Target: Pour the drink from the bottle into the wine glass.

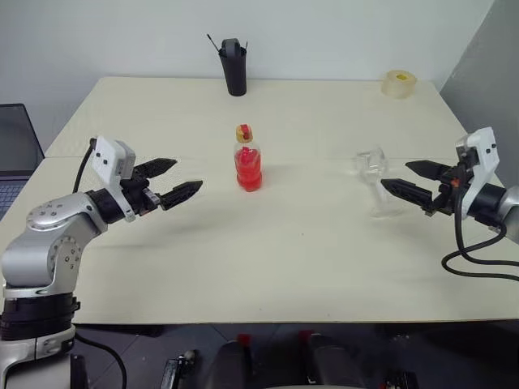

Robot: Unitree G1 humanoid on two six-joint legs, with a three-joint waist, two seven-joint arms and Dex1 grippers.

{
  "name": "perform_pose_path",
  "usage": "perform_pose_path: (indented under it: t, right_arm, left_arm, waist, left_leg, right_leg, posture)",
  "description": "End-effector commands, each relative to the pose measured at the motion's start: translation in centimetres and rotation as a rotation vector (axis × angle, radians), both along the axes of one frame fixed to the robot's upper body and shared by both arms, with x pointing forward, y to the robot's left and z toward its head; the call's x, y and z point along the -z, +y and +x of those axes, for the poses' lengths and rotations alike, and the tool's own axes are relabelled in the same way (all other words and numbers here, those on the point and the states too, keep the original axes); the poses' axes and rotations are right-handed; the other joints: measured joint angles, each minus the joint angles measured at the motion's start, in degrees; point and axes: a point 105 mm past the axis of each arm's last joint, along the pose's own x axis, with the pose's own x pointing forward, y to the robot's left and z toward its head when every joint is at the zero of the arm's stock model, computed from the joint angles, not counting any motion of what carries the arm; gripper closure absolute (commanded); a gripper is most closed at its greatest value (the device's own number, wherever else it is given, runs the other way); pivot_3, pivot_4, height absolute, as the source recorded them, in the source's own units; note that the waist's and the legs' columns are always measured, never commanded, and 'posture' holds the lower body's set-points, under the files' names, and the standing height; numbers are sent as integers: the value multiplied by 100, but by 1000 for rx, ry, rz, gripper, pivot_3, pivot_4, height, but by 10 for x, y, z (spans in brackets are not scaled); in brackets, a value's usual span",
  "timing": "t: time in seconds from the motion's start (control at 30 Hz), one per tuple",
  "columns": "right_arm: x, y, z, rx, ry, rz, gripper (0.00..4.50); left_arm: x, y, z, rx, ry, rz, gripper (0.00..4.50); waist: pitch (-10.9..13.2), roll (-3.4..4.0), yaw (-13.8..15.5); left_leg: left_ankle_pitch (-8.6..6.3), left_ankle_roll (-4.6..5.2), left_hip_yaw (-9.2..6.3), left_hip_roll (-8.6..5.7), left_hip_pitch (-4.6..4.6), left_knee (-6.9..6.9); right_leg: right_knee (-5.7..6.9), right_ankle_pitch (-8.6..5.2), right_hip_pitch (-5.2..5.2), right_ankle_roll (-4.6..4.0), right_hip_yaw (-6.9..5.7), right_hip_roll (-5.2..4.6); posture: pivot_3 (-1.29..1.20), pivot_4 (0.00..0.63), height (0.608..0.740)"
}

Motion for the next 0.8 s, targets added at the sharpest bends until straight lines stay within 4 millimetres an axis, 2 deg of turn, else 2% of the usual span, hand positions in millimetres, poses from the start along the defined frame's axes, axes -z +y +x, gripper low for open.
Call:
perform_pose_path:
  t: [0.03,0.17,0.23,0.33,0.43,0.63,0.8]
  right_arm:
    - [-15,-1,-3,-7,-51,-16,0]
    - [-18,6,-3,-29,-63,-10,0]
    - [-20,15,-7,-61,-68,3,0]
    - [-16,36,-16,-138,-53,28,0]
    - [-9,56,-22,-182,-48,50,0]
    - [-6,95,-26,-252,-58,122,0]
    - [-3,128,-29,-317,-57,168,0]
  left_arm:
    - [-15,2,-3,10,-48,26,26]
    - [-4,-5,-2,26,-44,33,26]
    - [10,-10,-4,36,-17,77,26]
    - [25,-19,2,19,-13,83,26]
    - [33,-25,13,-32,1,20,26]
    - [45,-51,28,-19,11,-17,26]
    - [53,-65,50,-81,-9,78,26]
  waist:
    - [0,0,-1]
    - [0,0,0]
    - [0,0,0]
    - [0,0,1]
    - [-1,-2,3]
    - [-1,-2,3]
    - [-1,-2,2]
  left_leg:
    - [0,0,0,0,0,0]
    - [0,0,0,0,0,0]
    - [0,0,1,0,0,0]
    - [0,0,1,3,1,0]
    - [0,0,-5,3,-4,6]
    - [0,0,-6,0,-4,8]
    - [0,-1,-9,1,-2,9]
  right_leg:
    - [0,0,0,0,0,0]
    - [0,0,0,0,1,1]
    - [0,0,0,0,2,1]
    - [2,0,0,0,2,3]
    - [3,0,1,0,-1,3]
    - [7,0,1,0,0,2]
    - [15,0,0,-1,-1,5]
  posture:
    - [0,150,740]
    - [0,150,740]
    - [0,150,740]
    - [0,150,740]
    - [0,150,740]
    - [0,150,740]
    - [0,150,740]
